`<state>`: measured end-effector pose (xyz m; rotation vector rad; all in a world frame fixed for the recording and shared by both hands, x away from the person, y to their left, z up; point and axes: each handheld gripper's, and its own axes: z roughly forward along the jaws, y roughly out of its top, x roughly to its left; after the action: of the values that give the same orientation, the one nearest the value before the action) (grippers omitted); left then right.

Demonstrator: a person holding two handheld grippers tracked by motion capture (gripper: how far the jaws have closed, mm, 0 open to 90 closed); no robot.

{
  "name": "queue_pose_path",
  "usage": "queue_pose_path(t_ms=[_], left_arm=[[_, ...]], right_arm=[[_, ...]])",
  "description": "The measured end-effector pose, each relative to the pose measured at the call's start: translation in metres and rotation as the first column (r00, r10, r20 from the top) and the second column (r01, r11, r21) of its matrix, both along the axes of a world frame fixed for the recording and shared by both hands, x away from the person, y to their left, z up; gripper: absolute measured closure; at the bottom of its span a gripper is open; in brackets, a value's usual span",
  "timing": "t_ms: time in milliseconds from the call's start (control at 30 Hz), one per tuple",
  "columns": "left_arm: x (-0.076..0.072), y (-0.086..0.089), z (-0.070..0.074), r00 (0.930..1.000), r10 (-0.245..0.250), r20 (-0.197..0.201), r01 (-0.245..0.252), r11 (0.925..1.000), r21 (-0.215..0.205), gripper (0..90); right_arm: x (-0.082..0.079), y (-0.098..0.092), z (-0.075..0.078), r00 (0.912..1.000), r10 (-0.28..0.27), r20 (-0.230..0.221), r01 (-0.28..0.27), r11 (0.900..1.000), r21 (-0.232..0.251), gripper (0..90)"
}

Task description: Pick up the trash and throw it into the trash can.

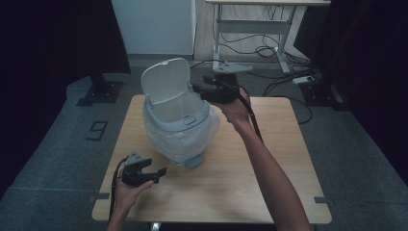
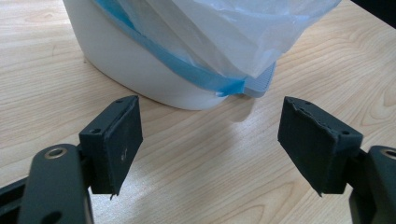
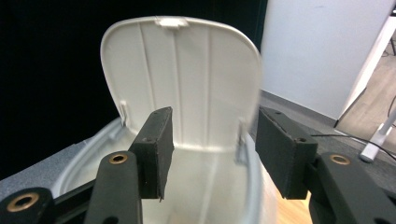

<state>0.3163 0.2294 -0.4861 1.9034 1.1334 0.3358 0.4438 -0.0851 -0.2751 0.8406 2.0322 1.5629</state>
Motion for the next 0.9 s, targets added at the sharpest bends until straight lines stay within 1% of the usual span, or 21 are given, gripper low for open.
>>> queue_pose_path(t_ms=[67, 167, 433, 500, 567, 667, 833, 867, 900], left_arm=[[0.0, 0.0, 0.0, 1.0, 0.002, 0.007, -0.001, 1.0, -0.003, 21.9], [0.0, 0.0, 0.001, 0.9999, 0.004, 0.015, -0.004, 1.0, -0.008, 21.9], [-0.001, -0.001, 0.002, 0.9998, 0.003, 0.02, -0.003, 1.0, -0.005, 21.9], [-0.001, 0.0, 0.003, 0.9998, 0.006, 0.021, -0.006, 0.9999, -0.008, 21.9], [-0.001, 0.002, 0.004, 0.9997, 0.007, 0.021, -0.007, 0.9999, -0.011, 21.9], [-0.001, 0.003, 0.005, 0.9997, 0.01, 0.023, -0.009, 0.9999, -0.015, 22.0], [-0.002, 0.005, 0.009, 0.9995, 0.011, 0.029, -0.01, 0.9996, -0.026, 22.0], [-0.002, 0.006, 0.01, 0.9995, 0.013, 0.029, -0.012, 0.9995, -0.028, 22.0], [-0.002, 0.006, 0.01, 0.9995, 0.013, 0.03, -0.013, 0.9995, -0.029, 22.0]], right_arm=[[-0.006, -0.015, -0.006, 1.0, -0.003, -0.002, 0.003, 1.0, 0.004, 46.2], [-0.015, -0.033, -0.015, 1.0, -0.005, -0.004, 0.005, 1.0, 0.008, 46.2], [-0.036, -0.073, -0.044, 0.9994, -0.026, -0.022, 0.026, 1.0, 0.009, 45.9], [-0.042, -0.084, -0.054, 0.9989, -0.037, -0.028, 0.038, 0.999, 0.014, 45.9], [-0.047, -0.094, -0.063, 0.9983, -0.046, -0.037, 0.047, 0.998, 0.03, 46.1], [-0.054, -0.106, -0.077, 0.9968, -0.062, -0.051, 0.064, 0.997, 0.039, 45.9], [-0.068, -0.125, -0.106, 0.9942, -0.086, -0.066, 0.087, 0.996, 0.023, 45.1], [-0.072, -0.131, -0.114, 0.9929, -0.092, -0.075, 0.094, 0.995, 0.019, 44.8], [-0.073, -0.134, -0.119, 0.9919, -0.098, -0.081, 0.1, 0.995, 0.018, 44.7]])
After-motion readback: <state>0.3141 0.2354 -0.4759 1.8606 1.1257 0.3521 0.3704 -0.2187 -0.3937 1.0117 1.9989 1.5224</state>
